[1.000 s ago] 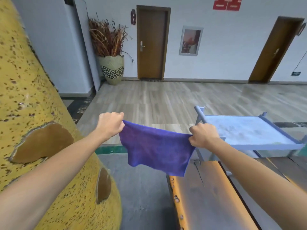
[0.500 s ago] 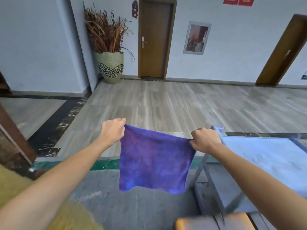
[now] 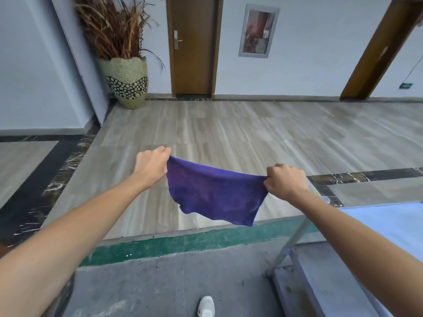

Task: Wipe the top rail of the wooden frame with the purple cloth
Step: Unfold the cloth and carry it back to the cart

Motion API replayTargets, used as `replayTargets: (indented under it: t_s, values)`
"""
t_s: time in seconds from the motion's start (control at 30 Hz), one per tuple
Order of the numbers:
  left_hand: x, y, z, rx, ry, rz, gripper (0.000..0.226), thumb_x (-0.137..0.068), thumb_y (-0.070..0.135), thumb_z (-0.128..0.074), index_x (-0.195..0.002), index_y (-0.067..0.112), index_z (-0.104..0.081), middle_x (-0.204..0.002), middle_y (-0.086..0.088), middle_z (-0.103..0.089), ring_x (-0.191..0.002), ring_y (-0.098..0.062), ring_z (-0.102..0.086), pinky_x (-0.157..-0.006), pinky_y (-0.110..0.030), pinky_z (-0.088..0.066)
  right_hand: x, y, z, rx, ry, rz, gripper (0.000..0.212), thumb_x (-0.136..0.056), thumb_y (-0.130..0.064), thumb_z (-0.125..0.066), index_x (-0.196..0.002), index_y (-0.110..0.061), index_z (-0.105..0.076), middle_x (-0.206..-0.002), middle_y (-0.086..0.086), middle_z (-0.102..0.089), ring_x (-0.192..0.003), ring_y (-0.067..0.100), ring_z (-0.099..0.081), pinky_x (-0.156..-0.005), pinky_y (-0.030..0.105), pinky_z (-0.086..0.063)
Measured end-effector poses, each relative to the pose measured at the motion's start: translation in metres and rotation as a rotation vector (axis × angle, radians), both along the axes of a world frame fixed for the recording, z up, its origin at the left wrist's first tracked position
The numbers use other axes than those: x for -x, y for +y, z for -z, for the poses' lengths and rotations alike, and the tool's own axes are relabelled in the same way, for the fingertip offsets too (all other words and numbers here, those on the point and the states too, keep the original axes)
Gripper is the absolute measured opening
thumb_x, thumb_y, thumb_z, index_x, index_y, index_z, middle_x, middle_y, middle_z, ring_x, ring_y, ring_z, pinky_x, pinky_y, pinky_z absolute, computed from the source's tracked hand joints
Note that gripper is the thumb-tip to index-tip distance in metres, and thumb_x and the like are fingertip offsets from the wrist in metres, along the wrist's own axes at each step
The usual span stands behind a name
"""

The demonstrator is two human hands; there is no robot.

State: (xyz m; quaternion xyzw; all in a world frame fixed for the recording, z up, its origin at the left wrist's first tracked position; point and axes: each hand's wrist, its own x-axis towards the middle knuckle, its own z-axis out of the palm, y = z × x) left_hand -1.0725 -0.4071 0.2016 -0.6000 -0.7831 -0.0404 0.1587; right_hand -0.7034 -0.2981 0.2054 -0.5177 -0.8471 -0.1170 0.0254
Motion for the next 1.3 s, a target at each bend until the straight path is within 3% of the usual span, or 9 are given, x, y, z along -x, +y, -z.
replayTargets:
  t_s: [0.27,0.4,0.5,0.63,0.83,1.03,1.3]
  values:
    - [0.035,0.175,0.022,-0.009,0.02,0.161,0.012,-0.093,0.009,-0.052,-0.102,0.012,-0.06,-0.099,-0.007,-0.065,-0.08,-0.039,-0.069,-0.052,-0.035,-0.035,0.018,0.146,0.023,0.051,0.057,0.098,0.015,-0.073,-0.026,-0.051,-0.08,-0.015,-0.059,-0.084,0.002,-0.062,-0.075,0.036,-0.063,-0.054,0.029,-0.035]
    - [0.037,0.268,0.023,0.009,0.014,0.288,0.008,-0.093,0.015,-0.053,-0.096,0.01,-0.06,-0.096,-0.009,-0.066,-0.078,-0.04,-0.068,-0.053,-0.034,-0.031,0.015,0.205,0.043,0.073,0.092,0.196,0.018,-0.07,-0.026,-0.052,-0.078,-0.011,-0.059,-0.081,0.005,-0.065,-0.074,0.037,-0.063,-0.048,0.027,-0.027]
    - [0.031,0.327,0.019,-0.006,-0.016,0.321,0.009,-0.093,0.014,-0.053,-0.093,0.01,-0.061,-0.092,-0.009,-0.066,-0.076,-0.04,-0.068,-0.054,-0.034,-0.034,0.009,0.234,0.049,0.08,0.133,0.264,0.014,-0.07,-0.024,-0.052,-0.077,-0.013,-0.058,-0.085,0.005,-0.066,-0.077,0.036,-0.063,-0.051,0.029,-0.031]
    - [0.006,0.405,0.02,0.009,-0.041,0.428,0.013,-0.094,0.015,-0.049,-0.099,0.013,-0.061,-0.096,-0.007,-0.065,-0.081,-0.038,-0.068,-0.057,-0.036,-0.04,-0.011,0.271,0.051,0.121,0.133,0.384,0.017,-0.072,-0.021,-0.052,-0.085,-0.016,-0.062,-0.093,0.003,-0.065,-0.08,0.035,-0.064,-0.057,0.031,-0.037]
    - [-0.039,0.513,0.019,0.017,-0.12,0.556,0.017,-0.092,0.014,-0.053,-0.103,0.014,-0.066,-0.104,-0.008,-0.068,-0.088,-0.04,-0.069,-0.065,-0.038,-0.044,-0.044,0.321,0.049,0.123,0.171,0.556,0.014,-0.069,-0.02,-0.05,-0.079,-0.017,-0.059,-0.09,0.001,-0.065,-0.08,0.034,-0.063,-0.062,0.031,-0.043]
    - [-0.104,0.625,0.026,0.074,-0.145,0.764,0.014,-0.09,0.012,-0.055,-0.099,0.01,-0.065,-0.102,-0.012,-0.068,-0.087,-0.041,-0.068,-0.068,-0.043,-0.05,-0.084,0.36,0.057,0.09,0.194,0.753,0.014,-0.065,-0.024,-0.051,-0.076,-0.016,-0.053,-0.087,0.001,-0.065,-0.077,0.036,-0.063,-0.057,0.03,-0.034]
    - [-0.198,0.728,0.028,0.148,-0.154,1.011,0.012,-0.087,0.012,-0.054,-0.096,0.01,-0.061,-0.103,-0.013,-0.067,-0.09,-0.042,-0.066,-0.07,-0.042,-0.048,-0.117,0.374,0.063,0.063,0.25,1.04,0.012,-0.066,-0.024,-0.052,-0.073,-0.014,-0.055,-0.079,0.003,-0.066,-0.069,0.035,-0.061,-0.056,0.031,-0.043]
